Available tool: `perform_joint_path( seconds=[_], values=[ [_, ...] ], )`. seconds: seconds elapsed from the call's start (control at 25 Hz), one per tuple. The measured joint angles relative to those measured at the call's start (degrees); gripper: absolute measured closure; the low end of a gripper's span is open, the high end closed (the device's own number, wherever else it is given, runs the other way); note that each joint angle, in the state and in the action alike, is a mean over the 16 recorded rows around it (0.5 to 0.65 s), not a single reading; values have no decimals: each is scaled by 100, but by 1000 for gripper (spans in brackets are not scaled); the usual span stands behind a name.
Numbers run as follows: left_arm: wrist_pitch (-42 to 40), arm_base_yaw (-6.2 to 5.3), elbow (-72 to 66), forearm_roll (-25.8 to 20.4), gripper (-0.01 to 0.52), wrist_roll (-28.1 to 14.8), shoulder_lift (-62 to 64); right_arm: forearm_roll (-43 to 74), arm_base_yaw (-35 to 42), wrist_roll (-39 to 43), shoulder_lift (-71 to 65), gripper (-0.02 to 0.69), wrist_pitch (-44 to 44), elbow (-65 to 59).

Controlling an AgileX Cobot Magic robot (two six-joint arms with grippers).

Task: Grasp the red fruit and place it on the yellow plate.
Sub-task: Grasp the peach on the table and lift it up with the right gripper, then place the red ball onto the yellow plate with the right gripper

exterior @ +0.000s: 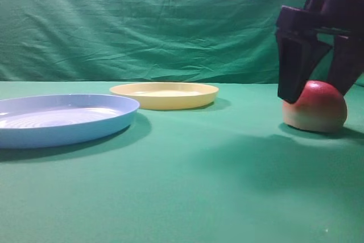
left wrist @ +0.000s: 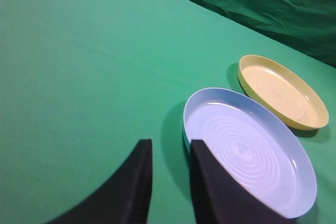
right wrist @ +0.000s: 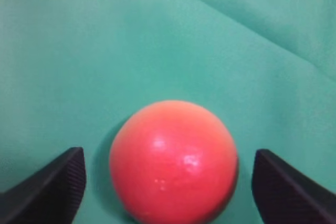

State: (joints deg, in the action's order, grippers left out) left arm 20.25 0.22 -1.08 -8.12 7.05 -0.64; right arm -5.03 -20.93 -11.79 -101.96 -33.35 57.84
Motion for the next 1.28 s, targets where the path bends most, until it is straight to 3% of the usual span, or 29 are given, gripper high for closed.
perform_joint_path(
  seconds=[0.48, 0.72, 0.92, 1.28],
  values=[
    [0, 0, 0, 0, 357, 0, 0, -42, -224, -45, -226, 403, 30, 1345],
    [0, 0, 0, 0, 357, 0, 0, -78, -622, -105, -684, 444, 210, 2417],
    [0, 0, 0, 0, 357, 0, 0, -101, -954, -205, -1346, 398, 387, 3159],
    [0, 0, 0, 0, 357, 0, 0, 15, -1206, -371, -2271, 166, 281, 4019]
  ],
)
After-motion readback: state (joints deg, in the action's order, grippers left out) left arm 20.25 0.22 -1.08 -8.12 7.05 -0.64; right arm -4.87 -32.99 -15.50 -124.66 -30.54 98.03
